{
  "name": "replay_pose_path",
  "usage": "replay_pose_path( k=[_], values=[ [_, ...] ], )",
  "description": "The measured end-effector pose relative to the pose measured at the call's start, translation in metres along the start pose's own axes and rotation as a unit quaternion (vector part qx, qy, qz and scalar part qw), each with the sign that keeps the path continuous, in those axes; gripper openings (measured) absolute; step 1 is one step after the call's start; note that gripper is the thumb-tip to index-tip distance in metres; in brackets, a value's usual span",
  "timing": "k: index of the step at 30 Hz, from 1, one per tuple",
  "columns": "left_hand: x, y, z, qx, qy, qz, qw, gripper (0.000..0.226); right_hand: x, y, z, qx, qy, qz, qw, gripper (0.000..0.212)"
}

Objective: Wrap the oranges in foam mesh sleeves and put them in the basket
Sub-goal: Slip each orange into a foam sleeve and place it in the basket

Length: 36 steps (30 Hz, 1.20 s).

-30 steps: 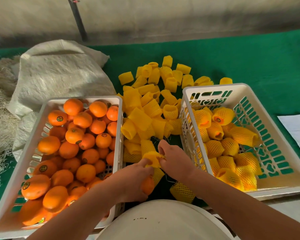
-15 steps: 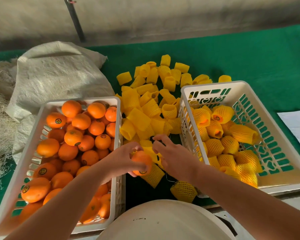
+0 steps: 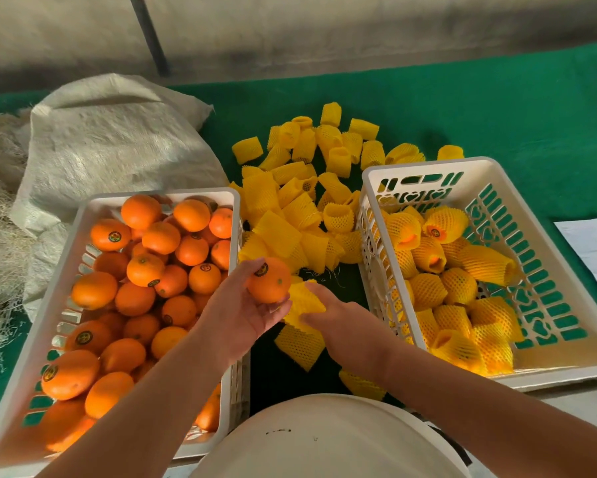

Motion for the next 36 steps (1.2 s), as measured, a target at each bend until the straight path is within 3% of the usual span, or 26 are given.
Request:
replay_pose_path(
  k=[4,8,11,15,18,25,29,36],
  values=[
    [0.002,0.002,0.006,-0.01,0.045,-0.051,0.998,0.066,0.005,0.013,0.011,0.001,0.004,0.022,1.0,0.059],
    [0.001,-0.002,0.012,0.127,0.085,-0.09,0.984,0.071,0.008,0.008,-0.002,0.097,0.063,-0.058,0.992,0.071],
    [-0.005,-0.001,0.012,0.31,0.154,-0.118,0.931,0.074,0.008,-0.005,-0.011,0.23,0.085,-0.136,0.96,0.056],
    [-0.015,0.009,0.012,0.5,0.257,-0.13,0.817,0.069,0.007,-0.008,-0.016,0.298,0.102,-0.162,0.935,0.059],
    [-0.021,0.011,0.011,0.528,0.276,-0.138,0.791,0.077,0.003,-0.009,-0.019,0.292,0.095,-0.171,0.936,0.061],
    [-0.03,0.02,0.016,0.599,0.304,-0.085,0.736,0.067,-0.006,-0.012,-0.014,0.228,0.075,-0.169,0.956,0.067],
    [-0.037,0.02,0.011,0.618,0.341,-0.151,0.692,0.072,-0.01,-0.024,0.005,0.171,0.062,-0.198,0.963,0.064],
    [-0.045,0.025,0.003,0.669,0.397,-0.242,0.58,0.08,-0.017,-0.036,0.03,0.146,0.063,-0.194,0.968,0.062]
  ],
)
Point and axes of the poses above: each hand's wrist, its own x-axis towards the middle knuckle, its own y-axis out of the palm, z = x × y, the point moved 8 cm from there along x, towards the middle knuckle, and after that the axes turned 7 degrees about -y, right-handed, at the moved point
